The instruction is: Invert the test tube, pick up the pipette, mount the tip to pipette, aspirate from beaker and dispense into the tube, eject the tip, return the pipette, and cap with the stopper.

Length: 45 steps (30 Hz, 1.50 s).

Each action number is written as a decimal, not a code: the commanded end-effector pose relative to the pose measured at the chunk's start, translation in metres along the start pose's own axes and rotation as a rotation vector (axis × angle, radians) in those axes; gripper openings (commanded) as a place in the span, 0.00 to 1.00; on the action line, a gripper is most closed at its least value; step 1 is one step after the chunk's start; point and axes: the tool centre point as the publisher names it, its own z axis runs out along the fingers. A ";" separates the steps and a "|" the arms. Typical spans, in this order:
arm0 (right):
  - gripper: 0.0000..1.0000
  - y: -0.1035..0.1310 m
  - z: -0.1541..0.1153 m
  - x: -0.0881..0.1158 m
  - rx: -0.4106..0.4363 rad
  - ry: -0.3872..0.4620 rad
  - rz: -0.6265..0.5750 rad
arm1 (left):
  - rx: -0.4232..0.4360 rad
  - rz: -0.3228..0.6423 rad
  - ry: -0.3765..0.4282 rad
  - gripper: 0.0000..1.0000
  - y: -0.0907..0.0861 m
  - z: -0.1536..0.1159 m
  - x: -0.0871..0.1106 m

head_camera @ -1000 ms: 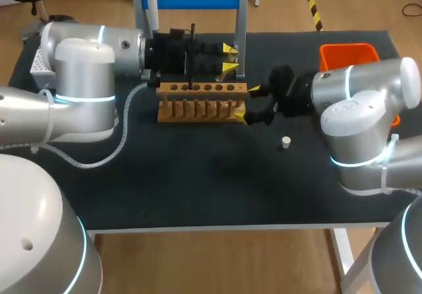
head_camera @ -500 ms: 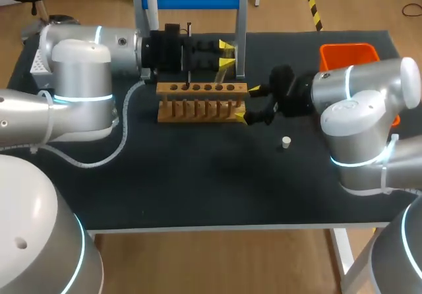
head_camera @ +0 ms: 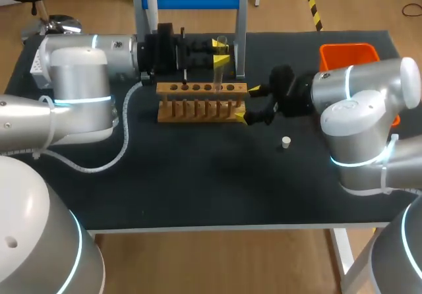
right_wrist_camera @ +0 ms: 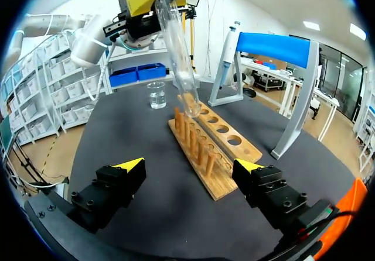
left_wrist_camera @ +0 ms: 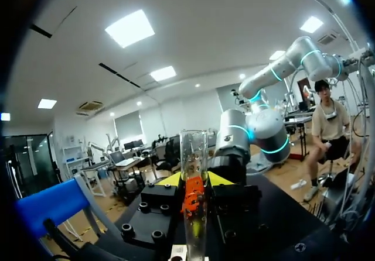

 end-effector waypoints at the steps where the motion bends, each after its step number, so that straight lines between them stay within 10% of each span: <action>1: 1.00 0.000 -0.001 0.000 0.000 0.000 0.000 | -0.009 -0.024 0.008 0.00 0.001 0.000 -0.007; 45: 1.00 0.000 -0.001 0.000 0.000 0.000 0.000 | -0.013 -0.084 -0.171 0.00 0.032 -0.015 -0.053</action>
